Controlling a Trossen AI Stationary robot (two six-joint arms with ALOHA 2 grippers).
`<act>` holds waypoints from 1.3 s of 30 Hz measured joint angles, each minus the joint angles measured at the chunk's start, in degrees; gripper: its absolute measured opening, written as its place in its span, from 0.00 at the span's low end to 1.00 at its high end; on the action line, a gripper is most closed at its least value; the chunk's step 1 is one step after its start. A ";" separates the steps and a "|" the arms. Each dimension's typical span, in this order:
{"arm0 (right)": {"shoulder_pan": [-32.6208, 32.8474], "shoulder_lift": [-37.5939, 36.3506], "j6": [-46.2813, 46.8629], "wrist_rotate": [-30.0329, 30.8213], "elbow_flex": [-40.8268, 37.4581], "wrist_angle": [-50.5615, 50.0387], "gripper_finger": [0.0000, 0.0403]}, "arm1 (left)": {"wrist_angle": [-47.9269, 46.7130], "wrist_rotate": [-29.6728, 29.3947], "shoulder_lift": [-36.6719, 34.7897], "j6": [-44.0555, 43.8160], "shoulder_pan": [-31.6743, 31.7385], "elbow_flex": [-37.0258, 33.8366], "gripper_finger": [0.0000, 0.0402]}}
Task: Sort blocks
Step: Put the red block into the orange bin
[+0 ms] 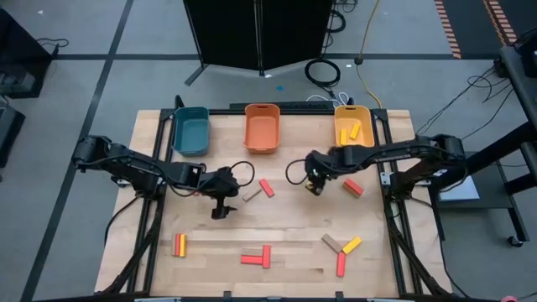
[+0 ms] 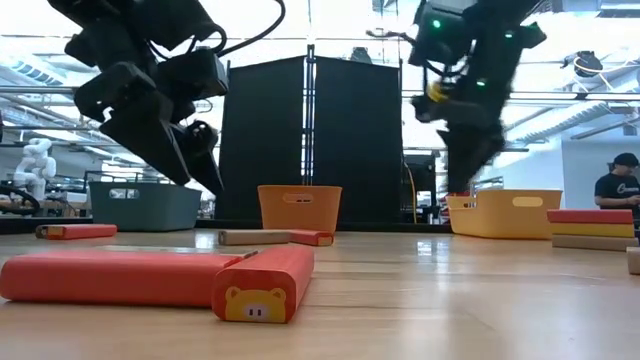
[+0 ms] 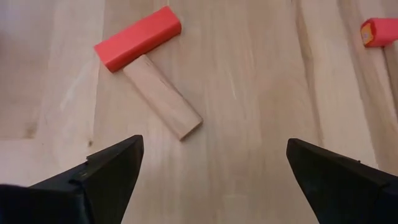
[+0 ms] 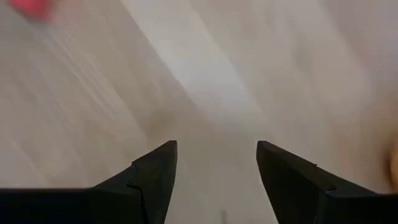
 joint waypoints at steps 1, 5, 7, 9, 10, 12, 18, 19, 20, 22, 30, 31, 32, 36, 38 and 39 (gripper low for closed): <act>0.18 0.00 2.37 -0.18 0.00 -2.87 0.53 | 0.01 -0.11 0.00 0.86 0.07 0.00 0.98; 0.41 -0.02 8.04 -1.04 0.00 -13.02 0.53 | 0.08 -0.15 0.00 3.89 0.47 0.00 0.98; 0.36 -0.02 10.48 -2.08 0.00 -16.47 0.53 | 0.06 -0.34 0.00 4.41 0.81 0.00 0.98; 0.38 -0.02 12.56 -3.05 0.00 -19.99 0.53 | 0.03 -0.60 0.00 4.52 1.10 0.00 0.98; 0.38 -0.02 13.21 -3.91 0.00 -21.44 0.53 | 0.02 -0.65 0.00 4.52 1.21 0.00 0.98; 0.38 -0.02 13.80 -5.77 0.00 -22.87 0.53 | 0.02 -0.77 0.00 4.54 1.30 0.00 0.98; 0.40 -0.02 14.25 -9.59 0.00 -25.74 0.53 | -0.03 -1.74 0.00 6.47 1.26 0.00 0.98; 0.40 -0.02 14.65 -9.39 0.00 -26.44 0.53 | -0.03 -1.90 0.00 7.17 1.26 0.00 0.98; 0.40 -0.02 14.88 -8.97 0.00 -26.90 0.53 | -0.03 -1.94 0.00 7.44 1.26 0.00 0.98; 0.40 -0.02 14.31 -8.22 0.00 -26.89 0.53 | -0.01 -2.03 0.00 7.56 1.26 0.00 0.98; -1.41 -0.02 8.82 -6.14 -0.37 -26.47 0.53 | -0.02 -2.05 0.00 7.56 1.26 0.00 0.98; -1.87 -0.02 8.35 -6.17 -0.91 -26.30 0.53 | -0.03 -2.04 0.00 7.55 1.26 0.00 0.98; -2.27 -0.02 8.03 -6.15 -1.65 -26.23 0.53 | -0.03 -2.05 0.00 7.54 1.26 0.00 0.98; -3.98 -0.02 7.56 -8.43 -5.30 -25.19 0.53 | -0.05 -2.03 0.00 7.53 1.26 0.00 0.98; -4.28 0.00 7.44 -8.58 -6.36 -25.25 0.53 | -0.05 -2.05 0.00 7.53 1.26 0.00 0.98; -4.28 0.00 7.22 -8.57 -6.51 -25.35 0.53 | -0.05 -2.03 0.00 7.55 1.26 0.00 0.98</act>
